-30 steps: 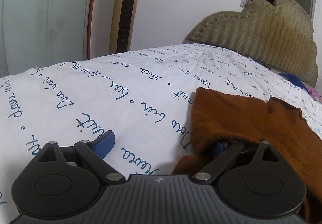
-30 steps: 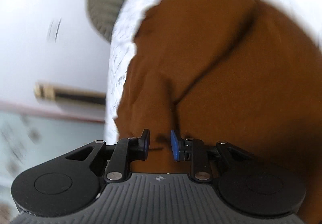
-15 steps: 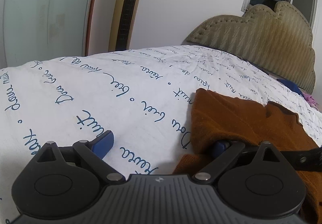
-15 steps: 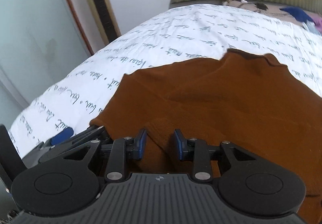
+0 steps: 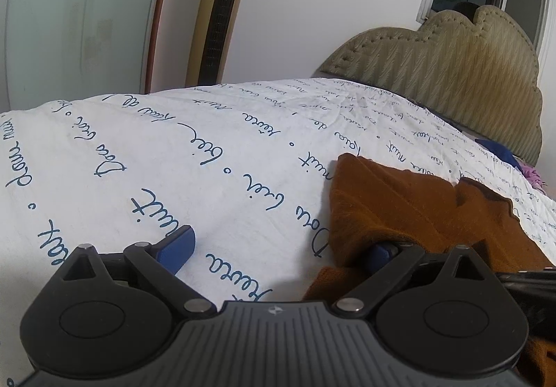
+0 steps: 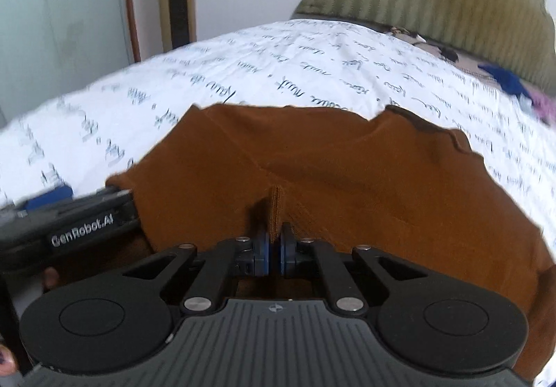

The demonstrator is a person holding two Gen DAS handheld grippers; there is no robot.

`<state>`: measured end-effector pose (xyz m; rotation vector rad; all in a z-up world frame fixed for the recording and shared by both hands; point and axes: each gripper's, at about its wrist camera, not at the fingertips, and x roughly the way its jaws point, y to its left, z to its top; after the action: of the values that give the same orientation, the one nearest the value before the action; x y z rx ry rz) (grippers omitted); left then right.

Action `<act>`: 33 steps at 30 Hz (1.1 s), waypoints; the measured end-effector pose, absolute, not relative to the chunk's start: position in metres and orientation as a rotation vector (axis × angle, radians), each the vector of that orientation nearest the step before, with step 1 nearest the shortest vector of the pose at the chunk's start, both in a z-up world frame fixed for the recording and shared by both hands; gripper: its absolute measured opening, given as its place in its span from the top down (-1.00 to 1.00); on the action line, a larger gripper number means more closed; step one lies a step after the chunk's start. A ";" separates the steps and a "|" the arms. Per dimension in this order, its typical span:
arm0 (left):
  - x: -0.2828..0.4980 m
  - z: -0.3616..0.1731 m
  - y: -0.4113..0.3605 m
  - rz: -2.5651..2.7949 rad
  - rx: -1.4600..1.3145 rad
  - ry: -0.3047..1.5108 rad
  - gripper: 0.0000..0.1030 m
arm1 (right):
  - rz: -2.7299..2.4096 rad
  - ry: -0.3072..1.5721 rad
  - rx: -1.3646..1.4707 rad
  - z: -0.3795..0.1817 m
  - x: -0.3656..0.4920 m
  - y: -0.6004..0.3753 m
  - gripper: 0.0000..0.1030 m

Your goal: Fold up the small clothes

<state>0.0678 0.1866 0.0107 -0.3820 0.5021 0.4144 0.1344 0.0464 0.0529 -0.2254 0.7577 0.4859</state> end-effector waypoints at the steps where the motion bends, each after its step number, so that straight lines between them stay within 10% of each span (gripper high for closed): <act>1: 0.068 0.011 0.187 0.414 -0.382 0.503 -0.91 | 0.484 0.749 -0.203 0.055 0.134 0.041 0.85; 18: 0.059 0.012 0.190 0.399 -0.444 0.449 -0.94 | 0.101 0.237 0.193 0.154 0.101 -0.148 0.85; 33: 0.054 0.018 0.168 0.314 -0.324 0.536 -0.97 | -0.082 0.638 0.386 0.019 0.112 -0.215 0.84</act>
<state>0.0541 0.1679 0.0180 -0.3236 0.5358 0.3140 0.1124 -0.2151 0.0188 0.3855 0.6377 -0.0821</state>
